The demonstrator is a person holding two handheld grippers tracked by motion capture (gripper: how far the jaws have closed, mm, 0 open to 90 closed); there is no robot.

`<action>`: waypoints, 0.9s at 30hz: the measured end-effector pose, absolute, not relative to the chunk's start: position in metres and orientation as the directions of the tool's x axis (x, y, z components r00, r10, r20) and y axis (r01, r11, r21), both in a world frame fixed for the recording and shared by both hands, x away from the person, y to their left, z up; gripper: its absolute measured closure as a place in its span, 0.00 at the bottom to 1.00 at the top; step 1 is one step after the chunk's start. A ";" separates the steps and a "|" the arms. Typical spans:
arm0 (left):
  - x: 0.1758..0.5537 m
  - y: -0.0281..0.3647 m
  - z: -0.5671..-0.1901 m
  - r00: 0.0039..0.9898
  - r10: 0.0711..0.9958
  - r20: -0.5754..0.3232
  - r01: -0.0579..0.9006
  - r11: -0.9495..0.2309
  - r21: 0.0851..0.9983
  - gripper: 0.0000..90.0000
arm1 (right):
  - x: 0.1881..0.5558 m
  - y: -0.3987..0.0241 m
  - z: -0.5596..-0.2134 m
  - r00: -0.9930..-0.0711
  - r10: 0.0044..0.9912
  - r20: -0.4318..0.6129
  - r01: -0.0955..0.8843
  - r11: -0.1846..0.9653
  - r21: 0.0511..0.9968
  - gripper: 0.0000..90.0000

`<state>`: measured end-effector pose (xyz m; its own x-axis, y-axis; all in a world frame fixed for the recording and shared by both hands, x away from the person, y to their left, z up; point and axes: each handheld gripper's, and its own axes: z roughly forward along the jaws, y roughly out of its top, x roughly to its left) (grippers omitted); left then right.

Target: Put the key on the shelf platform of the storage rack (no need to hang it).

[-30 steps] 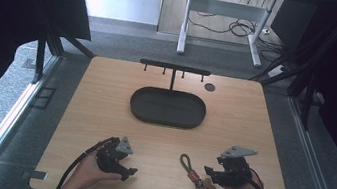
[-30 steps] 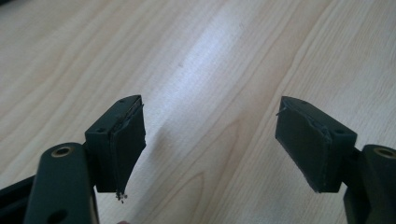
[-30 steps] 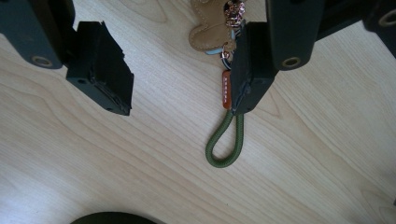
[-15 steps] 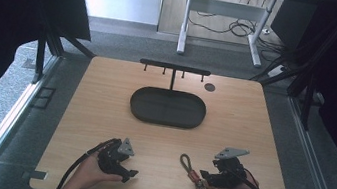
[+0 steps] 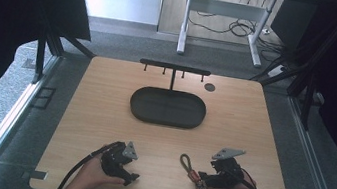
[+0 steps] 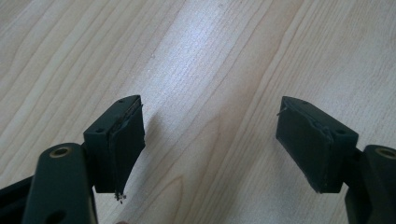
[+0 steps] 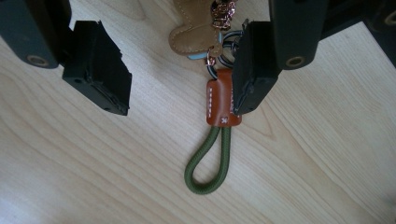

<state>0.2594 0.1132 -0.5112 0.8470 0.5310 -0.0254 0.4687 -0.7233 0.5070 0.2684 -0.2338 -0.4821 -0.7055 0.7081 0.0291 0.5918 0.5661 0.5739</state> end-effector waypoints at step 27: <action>0.257 0.106 -0.518 0.864 0.503 -0.026 0.455 -0.757 0.469 0.27 | 0.267 -0.223 -0.484 -0.722 0.692 0.011 0.572 0.587 0.574 0.44</action>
<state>0.2574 0.1057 -0.5178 0.8638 0.5032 -0.0257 0.4549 -0.7570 0.4690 0.2670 -0.2235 -0.4841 -0.7219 0.6919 0.0115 0.5715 0.5868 0.5736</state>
